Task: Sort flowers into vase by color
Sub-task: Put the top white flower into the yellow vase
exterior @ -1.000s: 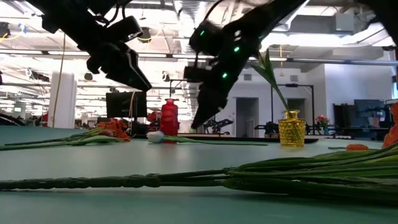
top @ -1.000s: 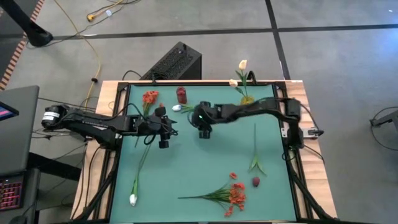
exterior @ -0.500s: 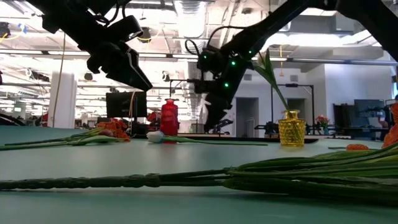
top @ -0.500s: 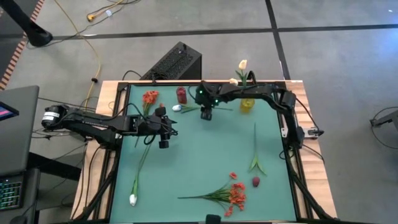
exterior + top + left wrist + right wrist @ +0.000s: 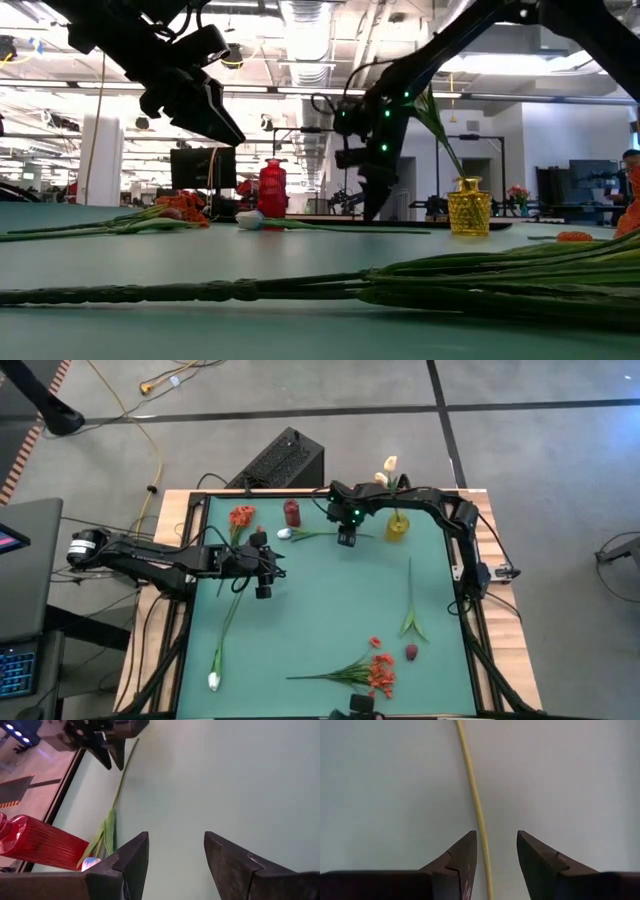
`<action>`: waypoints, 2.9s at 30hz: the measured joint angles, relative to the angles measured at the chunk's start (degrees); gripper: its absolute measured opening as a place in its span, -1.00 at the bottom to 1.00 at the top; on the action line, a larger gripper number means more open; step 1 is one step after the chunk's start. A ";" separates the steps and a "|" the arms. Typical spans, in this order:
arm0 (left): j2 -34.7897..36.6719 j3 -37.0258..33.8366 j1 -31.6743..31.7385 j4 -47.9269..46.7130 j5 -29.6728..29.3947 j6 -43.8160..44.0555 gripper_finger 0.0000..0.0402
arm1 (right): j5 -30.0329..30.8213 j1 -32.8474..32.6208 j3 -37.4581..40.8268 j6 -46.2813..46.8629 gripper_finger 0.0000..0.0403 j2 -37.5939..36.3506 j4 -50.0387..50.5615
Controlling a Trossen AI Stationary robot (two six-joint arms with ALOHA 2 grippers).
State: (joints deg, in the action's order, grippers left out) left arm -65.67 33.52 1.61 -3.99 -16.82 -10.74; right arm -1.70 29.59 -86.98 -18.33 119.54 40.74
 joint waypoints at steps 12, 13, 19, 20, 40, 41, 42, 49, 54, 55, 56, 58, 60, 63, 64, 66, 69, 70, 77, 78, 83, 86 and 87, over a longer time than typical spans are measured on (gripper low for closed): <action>0.00 0.02 0.00 -0.55 -0.02 0.00 -0.10 | 0.13 0.02 -0.02 -0.20 -0.38 1.50 4.30; 0.00 0.02 0.00 -0.56 -0.02 0.02 -0.10 | 0.09 0.04 -0.02 -0.22 -0.46 1.49 4.85; 0.00 0.02 0.00 -1.68 -0.02 0.79 -0.10 | -0.44 -0.48 -0.02 -0.67 -0.92 1.22 6.17; 0.00 0.02 0.00 -1.68 -0.02 0.80 -0.10 | -1.03 -0.65 -0.02 -0.68 -0.91 1.08 6.74; 0.00 0.04 -2.87 -1.63 -0.01 1.97 -0.10 | -15.14 -10.85 8.08 6.14 -0.92 -20.84 11.30; 0.00 0.04 -3.19 -1.64 0.02 1.96 -0.10 | -15.12 -11.88 11.15 7.60 -0.92 -22.73 9.03; 0.00 0.04 -3.51 -1.64 0.02 1.95 -0.10 | -15.10 -12.90 14.39 9.01 -0.92 -24.61 6.65; 0.00 0.04 -4.81 1.02 0.01 0.80 -0.10 | -12.73 -18.80 34.85 19.86 -0.92 -32.53 -10.56; 0.00 0.04 -4.94 4.08 1.96 -0.42 -0.10 | -8.04 -23.30 39.47 23.28 -0.88 -33.03 -10.49; 0.00 0.04 -4.94 4.53 2.48 -0.65 -0.10 | -7.51 -23.94 39.54 23.65 -0.83 -33.02 -10.60; 0.00 0.04 -4.94 5.06 2.73 -0.79 -0.10 | -6.84 -24.59 39.48 24.38 -0.76 -33.04 -11.02; 0.00 0.04 -4.94 6.14 3.02 -0.85 -0.10 | -5.46 -25.54 39.25 25.36 -0.62 -33.06 -11.99; 0.00 0.04 -4.92 6.88 3.03 -1.40 -0.10 | -4.31 -26.38 38.45 25.44 -0.49 -33.06 -12.13; 0.00 0.04 -4.92 8.27 3.06 -2.25 -0.10 | -2.69 -27.05 37.00 25.45 -0.29 -33.08 -12.19; 0.00 -0.04 -4.92 8.84 3.24 -2.61 -0.10 | -2.30 -27.07 36.65 25.42 -0.22 -33.08 -12.30; 0.02 -2.58 -4.84 14.71 4.45 -4.24 -0.10 | -1.33 -26.98 36.39 25.45 -0.08 -33.08 -13.90; 0.34 -10.34 -3.20 29.78 6.23 -6.95 -0.10 | -1.20 -26.89 36.24 25.42 0.10 -31.97 -19.40; 0.93 -12.51 -2.08 33.94 6.22 -6.99 -0.10 | -1.20 -26.98 36.24 25.40 0.14 -31.33 -20.93; 11.37 -16.04 4.44 32.74 13.14 -0.54 -0.10 | -0.47 -29.03 33.86 26.29 0.18 -25.58 -25.74; 12.31 -16.09 4.94 30.99 13.11 -0.19 -0.10 | 0.07 -29.38 33.57 26.77 0.17 -24.56 -27.06; 14.89 -16.06 5.41 27.06 14.65 -0.59 -0.10 | 5.21 -31.24 32.87 25.98 0.10 -16.93 -34.21; 14.52 -16.09 5.08 26.87 17.39 -2.67 -0.10 | 8.01 -31.24 31.14 26.03 0.07 -14.04 -33.03; 14.22 -16.06 5.03 28.07 17.73 -3.30 -0.10 | 8.49 -31.03 30.48 26.13 0.07 -13.55 -32.59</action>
State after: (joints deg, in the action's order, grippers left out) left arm -51.45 17.46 6.63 24.08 0.91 -14.05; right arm 6.79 -1.44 -56.50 7.80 105.99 8.15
